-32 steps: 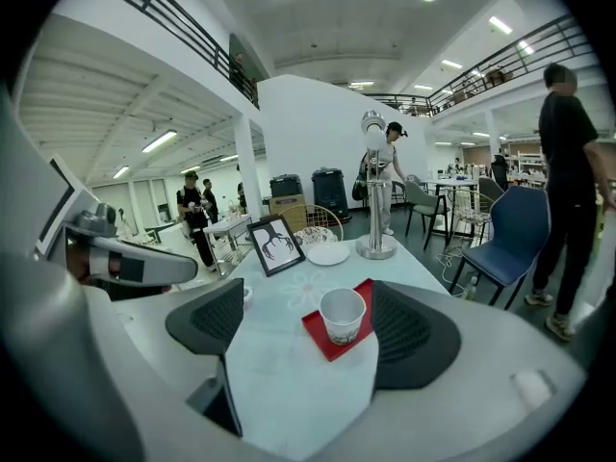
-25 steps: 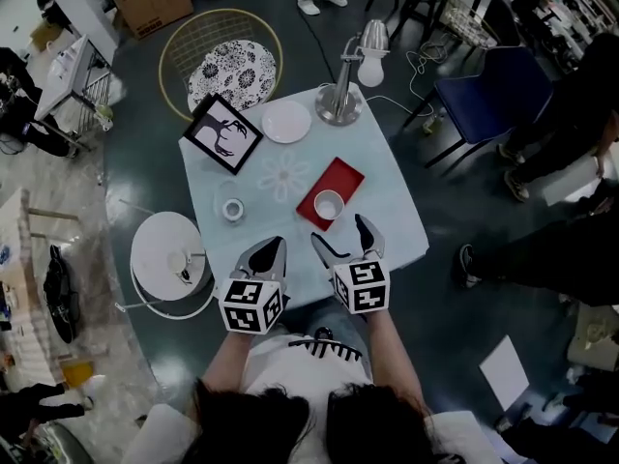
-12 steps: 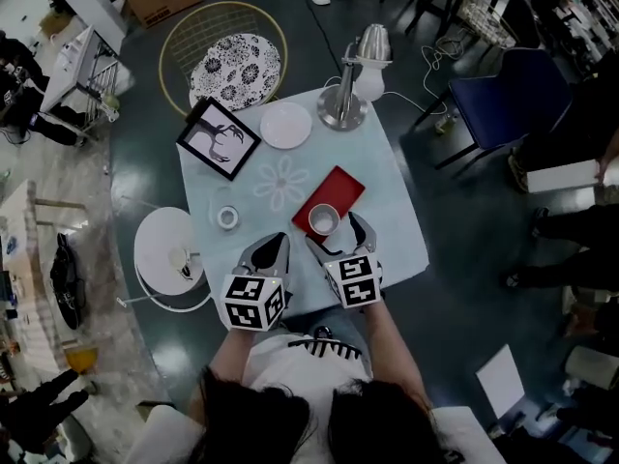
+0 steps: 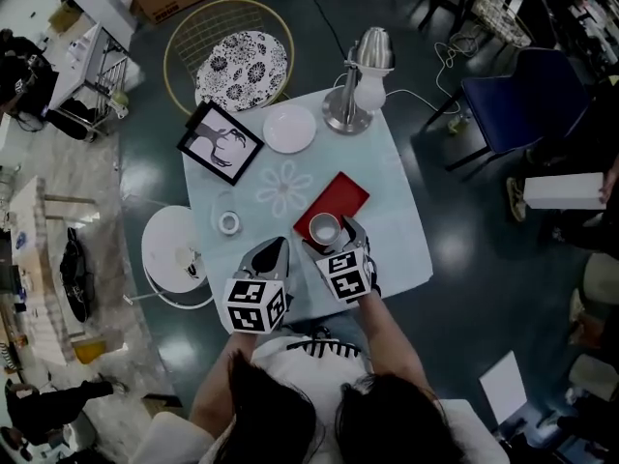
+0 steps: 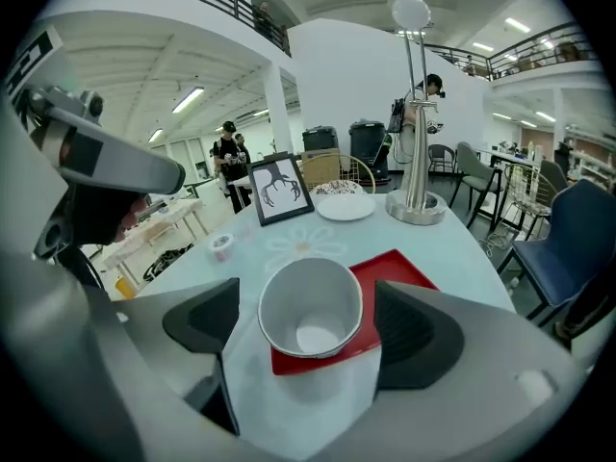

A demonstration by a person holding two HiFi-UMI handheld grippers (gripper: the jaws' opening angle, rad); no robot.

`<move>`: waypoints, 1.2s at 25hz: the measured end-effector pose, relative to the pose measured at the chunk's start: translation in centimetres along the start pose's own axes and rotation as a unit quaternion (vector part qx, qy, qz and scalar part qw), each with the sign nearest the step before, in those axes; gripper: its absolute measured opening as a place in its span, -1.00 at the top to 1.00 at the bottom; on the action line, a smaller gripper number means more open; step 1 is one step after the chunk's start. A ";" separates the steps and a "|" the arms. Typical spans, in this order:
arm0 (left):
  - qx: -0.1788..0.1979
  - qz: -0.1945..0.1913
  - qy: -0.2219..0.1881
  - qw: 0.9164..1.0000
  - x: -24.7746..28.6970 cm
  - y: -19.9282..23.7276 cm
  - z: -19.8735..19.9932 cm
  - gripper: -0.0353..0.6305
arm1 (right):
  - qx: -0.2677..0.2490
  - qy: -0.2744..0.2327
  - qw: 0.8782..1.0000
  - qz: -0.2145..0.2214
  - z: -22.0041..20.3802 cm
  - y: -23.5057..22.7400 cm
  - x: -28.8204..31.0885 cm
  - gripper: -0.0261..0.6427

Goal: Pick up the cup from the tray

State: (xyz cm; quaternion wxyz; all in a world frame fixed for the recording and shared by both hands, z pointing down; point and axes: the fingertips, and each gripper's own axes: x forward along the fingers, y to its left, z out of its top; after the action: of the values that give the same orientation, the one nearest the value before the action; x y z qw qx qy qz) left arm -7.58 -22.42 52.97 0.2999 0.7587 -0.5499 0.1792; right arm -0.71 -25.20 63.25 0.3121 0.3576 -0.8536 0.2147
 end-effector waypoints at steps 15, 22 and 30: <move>-0.009 0.020 0.019 1.000 1.0 0.1 -1.0 0.89 | 0.001 0.025 0.999 0.020 -0.8 0.1 1.7 -0.17; -0.010 0.017 0.015 1.000 1.1 -0.2 -1.0 0.89 | 0.001 0.004 1.000 0.008 0.3 -0.5 0.6 -0.17; 0.015 -0.004 0.024 1.000 1.7 -2.1 -1.9 0.89 | 0.049 -0.007 0.998 -0.047 -0.8 -5.3 -2.2 -0.17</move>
State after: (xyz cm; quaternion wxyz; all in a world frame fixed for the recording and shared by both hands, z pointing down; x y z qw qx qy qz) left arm -4.91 -22.00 54.89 0.3027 0.7609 -0.5364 0.2041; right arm 4.82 -27.13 63.07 0.2977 0.4135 -0.8266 0.2390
